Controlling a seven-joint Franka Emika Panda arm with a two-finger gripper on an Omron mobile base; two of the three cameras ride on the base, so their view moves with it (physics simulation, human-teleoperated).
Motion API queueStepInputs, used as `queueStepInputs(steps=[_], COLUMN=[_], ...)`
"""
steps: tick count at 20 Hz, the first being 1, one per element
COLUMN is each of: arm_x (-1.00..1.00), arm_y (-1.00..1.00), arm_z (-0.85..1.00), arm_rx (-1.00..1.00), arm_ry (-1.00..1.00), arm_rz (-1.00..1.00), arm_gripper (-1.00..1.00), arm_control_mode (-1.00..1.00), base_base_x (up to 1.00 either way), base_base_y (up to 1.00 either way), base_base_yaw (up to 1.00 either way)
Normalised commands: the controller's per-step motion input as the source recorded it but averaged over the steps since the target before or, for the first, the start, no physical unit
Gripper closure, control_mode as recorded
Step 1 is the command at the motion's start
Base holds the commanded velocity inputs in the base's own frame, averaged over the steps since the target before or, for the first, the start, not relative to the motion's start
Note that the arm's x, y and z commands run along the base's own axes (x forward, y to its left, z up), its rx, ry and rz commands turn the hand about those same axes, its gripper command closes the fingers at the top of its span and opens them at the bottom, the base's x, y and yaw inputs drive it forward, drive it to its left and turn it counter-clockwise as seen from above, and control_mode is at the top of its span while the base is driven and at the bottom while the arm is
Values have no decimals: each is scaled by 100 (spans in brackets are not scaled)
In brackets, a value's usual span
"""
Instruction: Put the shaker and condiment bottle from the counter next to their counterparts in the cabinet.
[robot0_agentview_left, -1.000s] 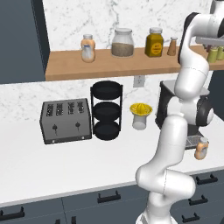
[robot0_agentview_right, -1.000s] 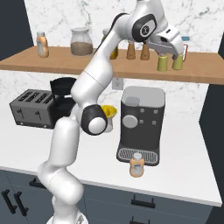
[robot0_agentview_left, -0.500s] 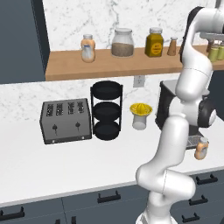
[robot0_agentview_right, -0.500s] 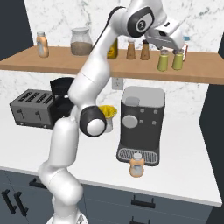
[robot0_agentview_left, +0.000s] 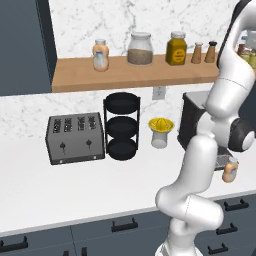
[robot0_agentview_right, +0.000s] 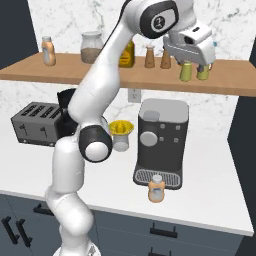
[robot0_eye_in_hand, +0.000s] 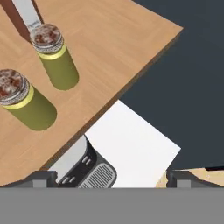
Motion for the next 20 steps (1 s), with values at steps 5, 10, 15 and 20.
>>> queueStepInputs(steps=[5,10,15,20], arm_x=[-100,-100,-100,-100], arm_y=[50,65,79,88], arm_z=[-100,-100,-100,-100], arm_rx=[-18,-30,-41,-50], arm_ry=[-23,-35,-43,-42], arm_rz=[0,0,0,0], arm_gripper=[-100,-100,-100,-100], arm_control_mode=[-100,-100,-100,-100], base_base_x=[0,0,0,0], base_base_y=[0,0,0,0], base_base_yaw=[0,0,0,0])
